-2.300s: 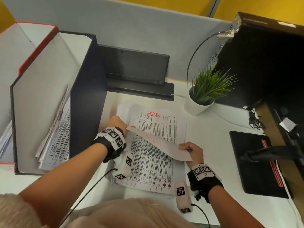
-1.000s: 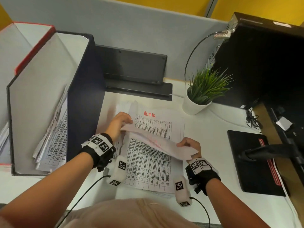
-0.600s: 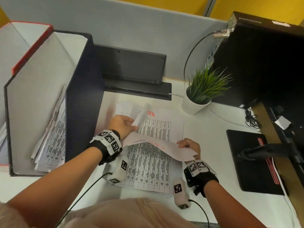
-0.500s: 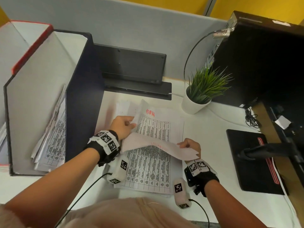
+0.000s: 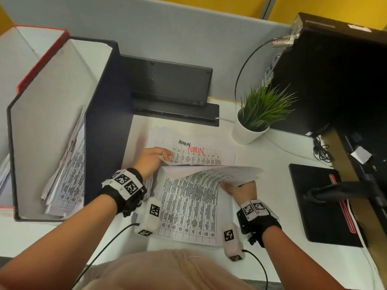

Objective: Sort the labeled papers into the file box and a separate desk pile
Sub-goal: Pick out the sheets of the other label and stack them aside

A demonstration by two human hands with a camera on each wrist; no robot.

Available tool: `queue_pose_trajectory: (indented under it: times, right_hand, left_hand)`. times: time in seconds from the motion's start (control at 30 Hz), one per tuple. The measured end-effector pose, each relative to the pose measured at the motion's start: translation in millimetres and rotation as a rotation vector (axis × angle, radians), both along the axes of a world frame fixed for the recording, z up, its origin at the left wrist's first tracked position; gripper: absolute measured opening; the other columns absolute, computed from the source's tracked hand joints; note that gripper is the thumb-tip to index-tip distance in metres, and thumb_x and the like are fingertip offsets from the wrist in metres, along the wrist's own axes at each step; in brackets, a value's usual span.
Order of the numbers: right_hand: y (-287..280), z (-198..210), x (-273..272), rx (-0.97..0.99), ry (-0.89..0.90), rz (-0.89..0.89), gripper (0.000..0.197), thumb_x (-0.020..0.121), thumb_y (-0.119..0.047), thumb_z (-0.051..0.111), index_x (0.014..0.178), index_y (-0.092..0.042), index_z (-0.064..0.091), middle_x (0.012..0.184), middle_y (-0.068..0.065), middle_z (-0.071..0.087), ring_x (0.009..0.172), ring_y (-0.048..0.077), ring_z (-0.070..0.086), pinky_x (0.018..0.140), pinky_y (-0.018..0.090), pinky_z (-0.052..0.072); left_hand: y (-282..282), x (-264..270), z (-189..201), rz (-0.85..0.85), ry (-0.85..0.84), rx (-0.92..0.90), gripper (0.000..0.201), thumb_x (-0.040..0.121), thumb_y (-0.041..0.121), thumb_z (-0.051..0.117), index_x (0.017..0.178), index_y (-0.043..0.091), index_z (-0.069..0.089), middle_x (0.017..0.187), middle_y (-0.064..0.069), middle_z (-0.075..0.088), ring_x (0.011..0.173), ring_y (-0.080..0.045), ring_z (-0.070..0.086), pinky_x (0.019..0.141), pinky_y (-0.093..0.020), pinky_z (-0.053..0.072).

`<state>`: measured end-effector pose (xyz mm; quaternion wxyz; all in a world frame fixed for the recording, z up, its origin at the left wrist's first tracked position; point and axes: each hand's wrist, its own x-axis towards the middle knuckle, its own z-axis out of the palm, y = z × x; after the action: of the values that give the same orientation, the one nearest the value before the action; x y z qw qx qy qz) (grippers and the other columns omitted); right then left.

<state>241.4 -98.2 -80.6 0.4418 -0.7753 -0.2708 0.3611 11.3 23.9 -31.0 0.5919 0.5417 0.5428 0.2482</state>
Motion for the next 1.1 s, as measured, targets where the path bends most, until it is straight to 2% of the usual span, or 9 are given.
queue_pose_trajectory:
  times: [0.13,0.27,0.4,0.57,0.67,0.8,0.9,0.97,1.1]
  right_hand:
    - [-0.4,-2.0,1.3,-0.107,-0.033,0.073,0.015,0.072,-0.007,0.077,0.080,-0.014,0.066,0.077,-0.001,0.062,0.073,0.013,0.055,0.065,0.015,0.045]
    - [-3.1,-2.9,3.0,-0.088,0.009,0.047,0.038,0.077,0.015,0.056,0.056,-0.016,0.054,0.057,-0.002,0.049,0.053,0.011,0.044,0.041,0.003,0.035]
    - [-5.5,-1.7,-2.7,0.029,0.083,-0.012,0.030,0.068,0.022,0.053,0.055,-0.005,0.054,0.060,0.007,0.048,0.056,0.017,0.044,0.045,0.010,0.040]
    - [-4.0,-6.6,-5.9,0.020,-0.043,-0.011,0.026,0.071,0.013,0.064,0.060,-0.009,0.056,0.079,0.012,0.058,0.067,0.017,0.050,0.052,0.005,0.038]
    - [-4.1,-6.5,-6.4,0.047,-0.034,-0.030,0.027,0.071,0.015,0.064,0.061,-0.009,0.056,0.079,0.012,0.059,0.065,0.017,0.052,0.049,0.003,0.040]
    - [-3.1,-5.7,-2.3,0.022,-0.032,-0.057,0.028,0.075,0.011,0.062,0.058,-0.010,0.053,0.071,0.008,0.062,0.075,0.021,0.057,0.056,0.019,0.043]
    - [1.5,-3.5,-1.8,-0.059,-0.031,-0.103,0.018,0.074,-0.014,0.076,0.079,-0.014,0.059,0.083,0.002,0.059,0.083,0.018,0.057,0.064,0.017,0.040]
    - [0.5,-2.7,-4.5,-0.019,-0.018,-0.126,0.039,0.066,-0.009,0.082,0.100,-0.004,0.065,0.099,0.008,0.066,0.096,0.020,0.062,0.079,0.019,0.044]
    - [-2.0,2.9,-8.6,0.043,0.063,-0.164,0.052,0.062,0.005,0.080,0.109,0.000,0.059,0.106,0.014,0.067,0.098,0.025,0.064,0.084,0.030,0.051]
  left_hand:
    - [4.4,-0.9,2.5,0.013,-0.001,-0.052,0.025,0.082,-0.011,0.042,0.079,0.003,0.063,0.116,-0.007,0.058,0.113,-0.023,0.048,0.086,-0.026,0.040]
    - [10.7,1.9,1.5,0.158,0.013,-0.192,0.031,0.094,0.016,0.038,0.112,0.007,0.061,0.115,-0.010,0.055,0.102,-0.028,0.054,0.089,-0.035,0.041]
    - [16.7,-0.7,-0.6,0.216,0.129,-0.310,0.029,0.091,0.023,0.056,0.111,0.002,0.059,0.100,-0.013,0.064,0.081,-0.026,0.062,0.075,-0.034,0.052]
    - [10.4,3.6,-10.9,0.063,0.414,-0.117,0.023,0.068,0.020,0.082,0.081,0.014,0.064,0.084,-0.001,0.064,0.080,-0.018,0.060,0.076,-0.027,0.051]
    - [4.2,10.4,-13.7,0.027,0.422,-0.027,0.030,0.077,0.013,0.074,0.105,0.008,0.065,0.103,-0.009,0.066,0.086,-0.019,0.058,0.083,-0.026,0.047]
    - [2.3,8.2,-12.4,0.029,0.341,-0.038,0.042,0.087,0.009,0.061,0.128,0.001,0.053,0.126,-0.018,0.057,0.116,-0.030,0.054,0.105,-0.038,0.040]
    - [-1.8,4.0,-10.4,0.046,0.277,0.031,0.013,0.089,0.007,0.058,0.096,-0.002,0.064,0.093,-0.019,0.064,0.090,-0.029,0.060,0.089,-0.036,0.046]
    - [-5.7,0.5,-7.0,0.039,0.208,0.068,0.017,0.088,0.002,0.055,0.072,0.006,0.058,0.067,-0.007,0.054,0.066,-0.019,0.050,0.072,-0.030,0.042]
    - [-9.1,-3.9,-1.9,-0.027,0.110,0.048,0.026,0.083,-0.015,0.049,0.076,0.004,0.066,0.082,-0.003,0.063,0.075,-0.016,0.054,0.080,-0.033,0.044]
